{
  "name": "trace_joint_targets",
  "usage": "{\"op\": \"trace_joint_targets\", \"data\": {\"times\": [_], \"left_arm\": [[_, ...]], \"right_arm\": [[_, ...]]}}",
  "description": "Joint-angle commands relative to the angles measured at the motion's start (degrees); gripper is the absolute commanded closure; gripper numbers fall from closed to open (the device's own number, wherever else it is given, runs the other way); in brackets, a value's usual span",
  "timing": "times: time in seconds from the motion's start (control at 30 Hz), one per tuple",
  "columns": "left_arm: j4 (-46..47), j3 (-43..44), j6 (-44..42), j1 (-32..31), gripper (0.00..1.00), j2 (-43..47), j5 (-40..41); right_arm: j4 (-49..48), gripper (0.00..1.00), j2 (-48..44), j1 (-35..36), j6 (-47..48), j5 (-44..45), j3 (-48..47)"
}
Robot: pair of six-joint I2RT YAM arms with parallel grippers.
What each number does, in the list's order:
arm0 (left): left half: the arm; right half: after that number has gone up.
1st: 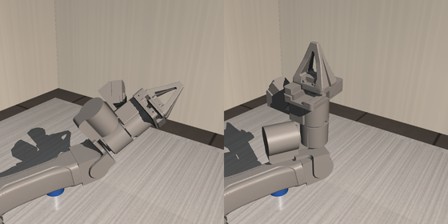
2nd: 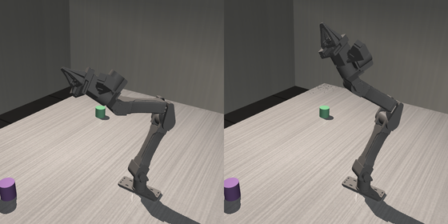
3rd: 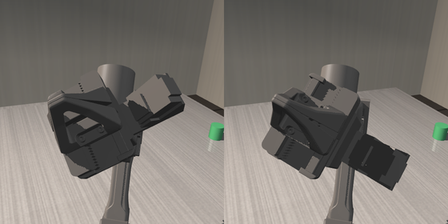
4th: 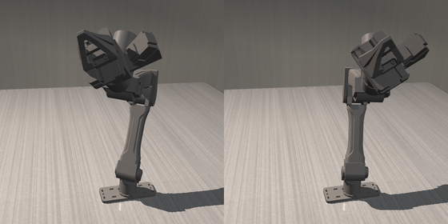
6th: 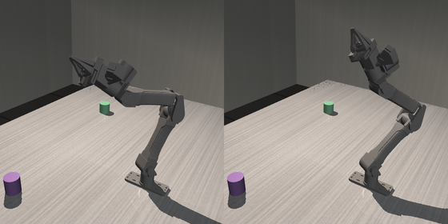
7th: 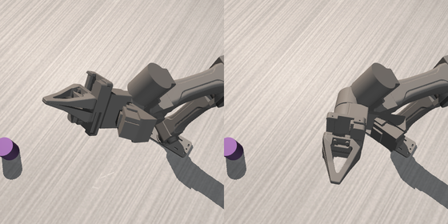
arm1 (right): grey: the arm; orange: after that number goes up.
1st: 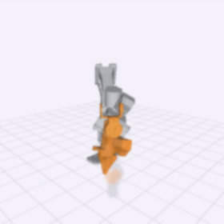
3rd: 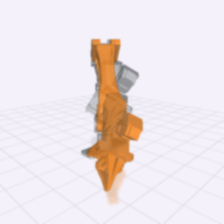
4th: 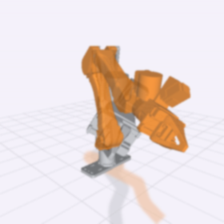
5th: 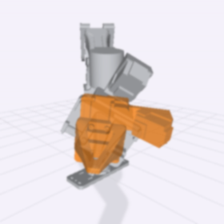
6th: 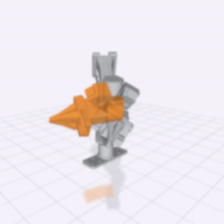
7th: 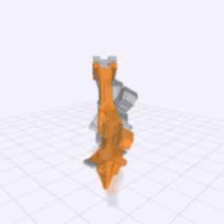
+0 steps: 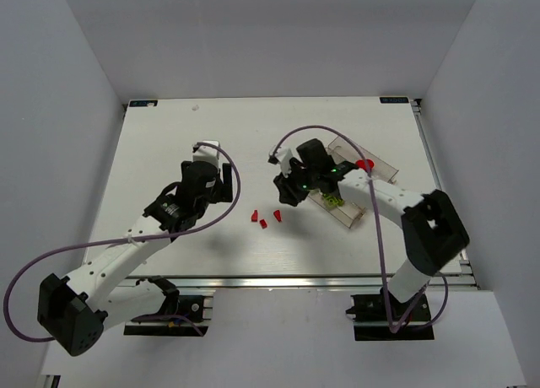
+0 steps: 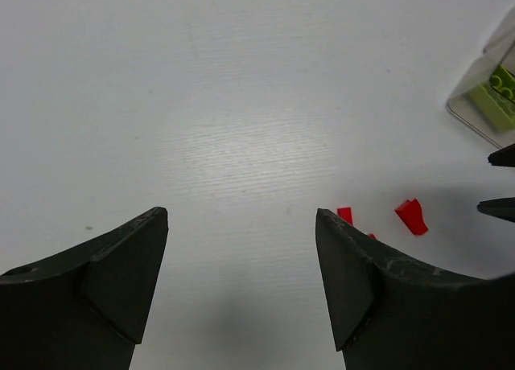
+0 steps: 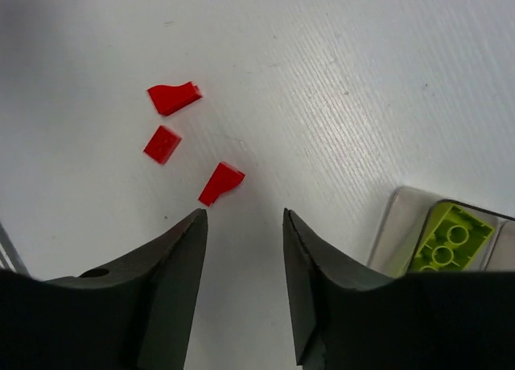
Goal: Sort the legos into containers by color
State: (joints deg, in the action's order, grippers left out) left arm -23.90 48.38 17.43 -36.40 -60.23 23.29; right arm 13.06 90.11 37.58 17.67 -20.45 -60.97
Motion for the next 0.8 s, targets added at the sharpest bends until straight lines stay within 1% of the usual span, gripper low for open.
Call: {"op": "trace_joint_targets", "data": {"times": [0.0, 0.07, 0.17, 0.2, 0.37, 0.57, 0.67, 0.77], "left_arm": [[1.31, -0.12, -2.4, 0.63, 0.16, 3.53, 7.73], [1.05, -0.57, -2.4, 1.25, 0.16, 4.24, 7.74], [0.96, -0.74, -2.66, 1.25, 0.16, 4.59, 7.47], [0.79, -0.74, -3.19, 1.25, 0.16, 4.68, 7.65], [0.78, -0.66, -3.37, 1.25, 0.16, 4.68, 7.48], [0.79, -0.57, -3.46, 1.25, 0.16, 3.89, 6.33], [0.61, -0.57, -3.54, 1.25, 0.16, 3.8, 6.51], [0.87, -0.66, -3.55, 1.25, 0.16, 3.98, 6.33]], "right_arm": [[5.12, 0.5, 7.0, 3.54, -9.66, 12.79, -7.38], [7.06, 0.5, 10.59, 5.38, -12.91, 14.64, -9.25], [6.28, 0.39, 11.93, 6.88, -15.38, 16.31, -10.04], [6.19, 0.31, 12.02, 7.24, -16.17, 16.93, -10.39], [7.15, 0.28, 13.07, 8.21, -18.62, 16.23, -10.66], [7.24, 0.29, 16.5, 9.26, -19.6, 17.37, -11.27], [7.59, 0.35, 17.65, 9.53, -20.22, 18.25, -11.71], [7.42, 0.42, 18.09, 9.61, -20.4, 18.51, -11.72]]}}
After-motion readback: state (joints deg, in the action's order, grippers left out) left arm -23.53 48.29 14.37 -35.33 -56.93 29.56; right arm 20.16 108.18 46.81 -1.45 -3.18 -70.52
